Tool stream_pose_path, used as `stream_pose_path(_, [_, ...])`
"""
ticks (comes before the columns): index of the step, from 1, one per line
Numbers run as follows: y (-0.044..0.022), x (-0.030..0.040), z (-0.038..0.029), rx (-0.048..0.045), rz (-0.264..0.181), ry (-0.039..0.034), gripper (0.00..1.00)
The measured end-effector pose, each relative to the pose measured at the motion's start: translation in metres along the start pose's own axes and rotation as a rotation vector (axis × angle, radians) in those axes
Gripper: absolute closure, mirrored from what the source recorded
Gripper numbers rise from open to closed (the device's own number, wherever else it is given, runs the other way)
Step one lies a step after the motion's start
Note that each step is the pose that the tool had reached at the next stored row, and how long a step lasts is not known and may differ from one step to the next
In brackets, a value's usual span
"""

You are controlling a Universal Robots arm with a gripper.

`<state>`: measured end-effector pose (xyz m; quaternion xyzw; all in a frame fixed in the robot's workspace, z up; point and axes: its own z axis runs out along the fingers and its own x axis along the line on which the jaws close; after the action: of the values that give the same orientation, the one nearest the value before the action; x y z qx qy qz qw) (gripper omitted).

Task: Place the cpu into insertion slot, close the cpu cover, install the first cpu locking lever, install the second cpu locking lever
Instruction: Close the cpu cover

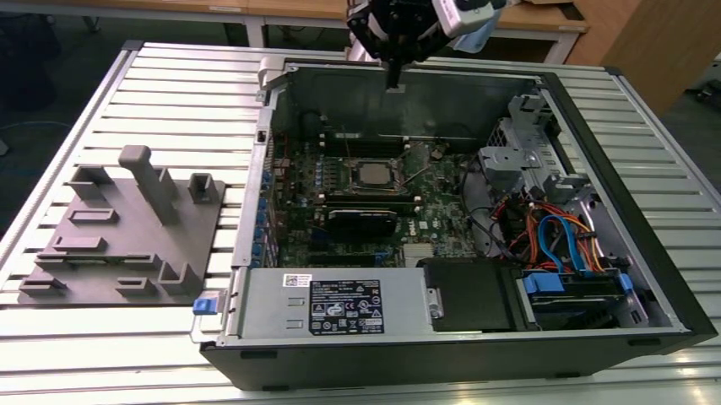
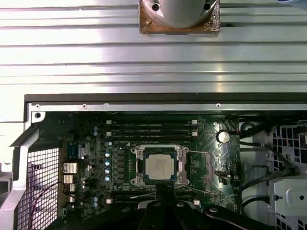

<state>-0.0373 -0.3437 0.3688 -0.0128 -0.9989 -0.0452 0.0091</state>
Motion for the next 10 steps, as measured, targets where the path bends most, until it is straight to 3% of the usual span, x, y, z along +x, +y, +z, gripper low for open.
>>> stream_pose_path(3, [-0.0004,-0.0039,0.0052,0.0,0.0,0.0001,0.9])
stream_pose_path(7, [-0.0005,-0.0151,0.0098,0.0002,0.0,0.0,0.9])
stream_pose_path(10, [-0.0006,-0.0162,0.0115,0.0001,0.0,0.0,0.9])
